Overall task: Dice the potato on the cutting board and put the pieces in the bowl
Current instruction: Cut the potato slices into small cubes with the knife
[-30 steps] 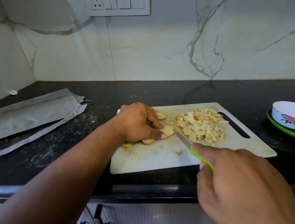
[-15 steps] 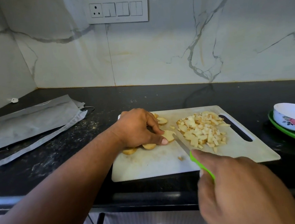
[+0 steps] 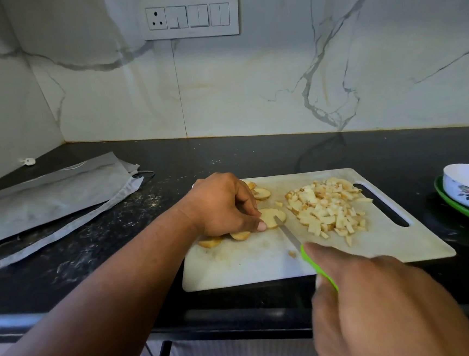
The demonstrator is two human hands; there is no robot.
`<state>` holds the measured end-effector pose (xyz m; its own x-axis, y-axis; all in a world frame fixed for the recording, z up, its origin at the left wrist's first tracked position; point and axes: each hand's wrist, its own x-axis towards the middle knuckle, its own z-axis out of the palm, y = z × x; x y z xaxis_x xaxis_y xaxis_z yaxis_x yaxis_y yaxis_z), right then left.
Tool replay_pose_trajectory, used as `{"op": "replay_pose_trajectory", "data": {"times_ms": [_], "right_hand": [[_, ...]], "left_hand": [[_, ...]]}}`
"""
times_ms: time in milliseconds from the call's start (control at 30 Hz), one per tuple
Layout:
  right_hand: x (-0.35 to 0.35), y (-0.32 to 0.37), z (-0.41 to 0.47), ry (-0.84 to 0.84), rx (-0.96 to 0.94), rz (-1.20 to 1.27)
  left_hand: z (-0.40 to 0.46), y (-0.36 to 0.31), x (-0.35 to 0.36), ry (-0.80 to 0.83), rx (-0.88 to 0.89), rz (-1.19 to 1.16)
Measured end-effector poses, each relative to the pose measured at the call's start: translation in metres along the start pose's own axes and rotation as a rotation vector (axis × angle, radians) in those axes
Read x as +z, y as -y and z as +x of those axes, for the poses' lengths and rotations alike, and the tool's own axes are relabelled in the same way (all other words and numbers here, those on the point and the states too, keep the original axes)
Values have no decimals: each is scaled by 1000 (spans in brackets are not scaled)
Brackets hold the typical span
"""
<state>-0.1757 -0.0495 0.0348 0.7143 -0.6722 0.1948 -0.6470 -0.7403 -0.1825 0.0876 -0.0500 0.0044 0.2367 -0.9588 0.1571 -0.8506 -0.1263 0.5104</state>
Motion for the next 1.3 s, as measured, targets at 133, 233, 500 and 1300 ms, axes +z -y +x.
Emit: {"op": "replay_pose_trajectory", "data": {"times_ms": [133, 233, 500, 1300], "right_hand": [[-14, 0, -7, 31, 6, -26], [-1, 7, 10, -10, -4, 14], [5, 2, -5, -3, 4, 25], [26, 15, 10, -64, -43, 78]], "left_hand": [[0, 1, 0, -4, -1, -49], [-3, -1, 0, -9, -37, -86], [-2, -6, -3, 28, -60, -36], [-7, -6, -8, 21, -73, -68]]}}
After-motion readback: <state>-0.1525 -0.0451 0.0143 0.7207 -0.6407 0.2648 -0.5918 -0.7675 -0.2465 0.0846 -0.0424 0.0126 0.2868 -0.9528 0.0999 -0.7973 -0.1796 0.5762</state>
